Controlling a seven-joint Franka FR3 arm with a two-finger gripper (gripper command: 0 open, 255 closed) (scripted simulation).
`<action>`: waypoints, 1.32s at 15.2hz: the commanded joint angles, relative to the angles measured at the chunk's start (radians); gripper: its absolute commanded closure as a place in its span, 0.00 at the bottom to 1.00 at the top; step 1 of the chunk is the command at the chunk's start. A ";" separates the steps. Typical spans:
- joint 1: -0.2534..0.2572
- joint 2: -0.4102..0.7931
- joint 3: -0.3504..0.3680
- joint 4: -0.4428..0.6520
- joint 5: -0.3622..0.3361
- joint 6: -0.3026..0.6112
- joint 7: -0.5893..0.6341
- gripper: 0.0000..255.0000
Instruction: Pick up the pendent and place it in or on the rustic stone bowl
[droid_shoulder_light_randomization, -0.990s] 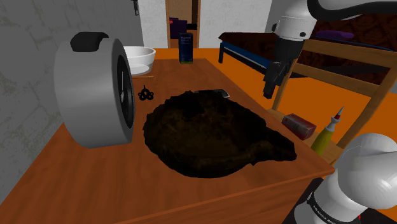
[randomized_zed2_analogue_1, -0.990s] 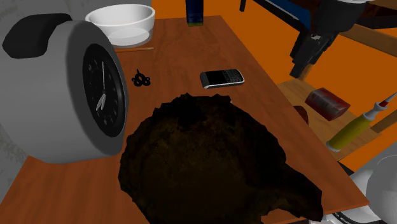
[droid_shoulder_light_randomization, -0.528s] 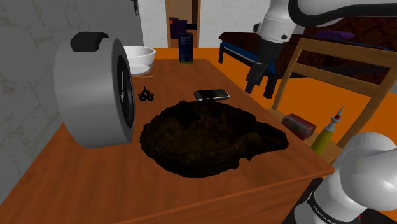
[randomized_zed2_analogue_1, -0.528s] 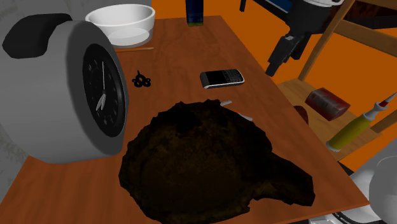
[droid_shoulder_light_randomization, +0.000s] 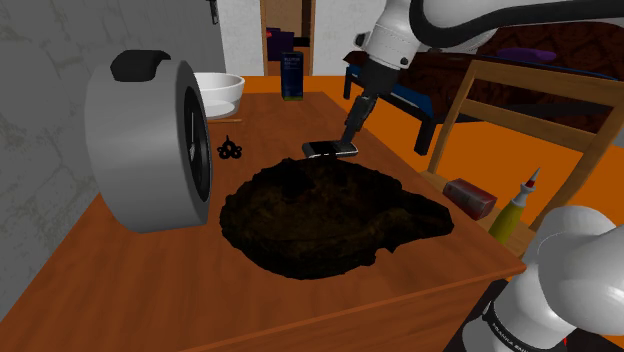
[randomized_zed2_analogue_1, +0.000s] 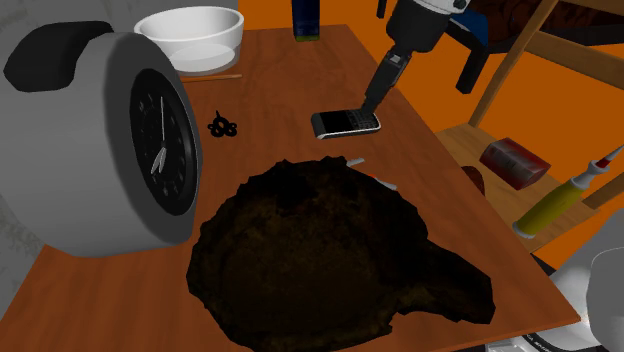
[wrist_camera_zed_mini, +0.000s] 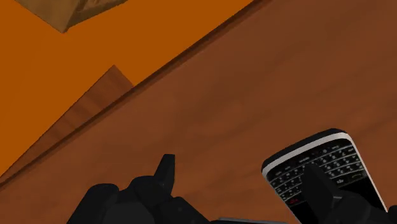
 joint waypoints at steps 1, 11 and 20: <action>0.030 0.038 0.005 0.019 0.026 0.052 -0.038 0.00; 0.170 0.225 0.025 0.167 0.157 0.235 -0.252 0.00; 0.265 0.351 0.051 0.296 0.259 0.331 -0.424 0.00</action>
